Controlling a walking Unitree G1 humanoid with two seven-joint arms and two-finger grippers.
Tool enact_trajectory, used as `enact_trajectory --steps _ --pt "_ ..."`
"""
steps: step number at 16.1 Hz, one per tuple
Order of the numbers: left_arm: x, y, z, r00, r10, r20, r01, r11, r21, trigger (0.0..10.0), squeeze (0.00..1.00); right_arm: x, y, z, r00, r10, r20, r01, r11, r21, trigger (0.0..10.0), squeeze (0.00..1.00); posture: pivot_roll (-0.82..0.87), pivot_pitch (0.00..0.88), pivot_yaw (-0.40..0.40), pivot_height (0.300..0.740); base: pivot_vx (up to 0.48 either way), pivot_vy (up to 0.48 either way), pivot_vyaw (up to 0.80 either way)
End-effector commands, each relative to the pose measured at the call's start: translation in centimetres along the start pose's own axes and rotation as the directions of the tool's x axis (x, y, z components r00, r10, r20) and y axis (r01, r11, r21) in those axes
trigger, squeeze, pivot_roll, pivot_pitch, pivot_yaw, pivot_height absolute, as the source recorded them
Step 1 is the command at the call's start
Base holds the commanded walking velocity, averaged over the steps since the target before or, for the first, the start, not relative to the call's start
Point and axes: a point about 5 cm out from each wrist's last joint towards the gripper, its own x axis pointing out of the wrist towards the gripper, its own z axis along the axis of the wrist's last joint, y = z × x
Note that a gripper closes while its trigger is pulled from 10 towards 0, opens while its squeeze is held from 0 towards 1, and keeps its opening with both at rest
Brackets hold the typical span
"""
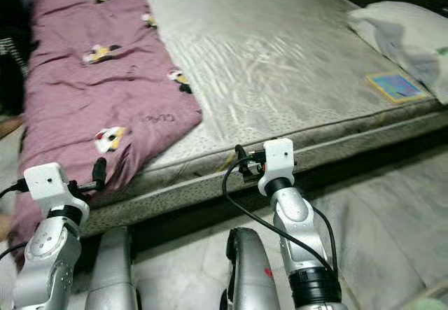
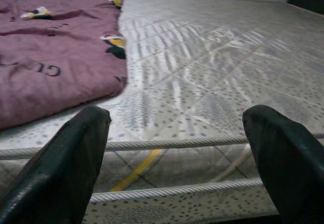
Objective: Clean up the room
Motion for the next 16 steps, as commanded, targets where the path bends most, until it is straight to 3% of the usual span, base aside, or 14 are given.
enact_trajectory --steps 1,16 --pt "0.17 -0.12 0.51 1.000 -0.006 0.020 0.006 1.000 0.000 10.0 0.00 0.00 -0.31 0.32 1.000 -0.008 0.012 0.008 1.000 -0.010 10.0 0.00 -0.03 0.043 -0.077 0.541 0.247 0.000 0.00" --pt "-0.02 -0.55 0.33 1.000 -0.021 0.013 0.021 0.999 -0.027 10.0 0.00 -0.31 -0.50 0.42 1.000 -0.014 0.017 0.015 1.000 -0.017 10.0 0.00 -0.03 0.052 -0.080 0.541 0.259 0.000 0.00"
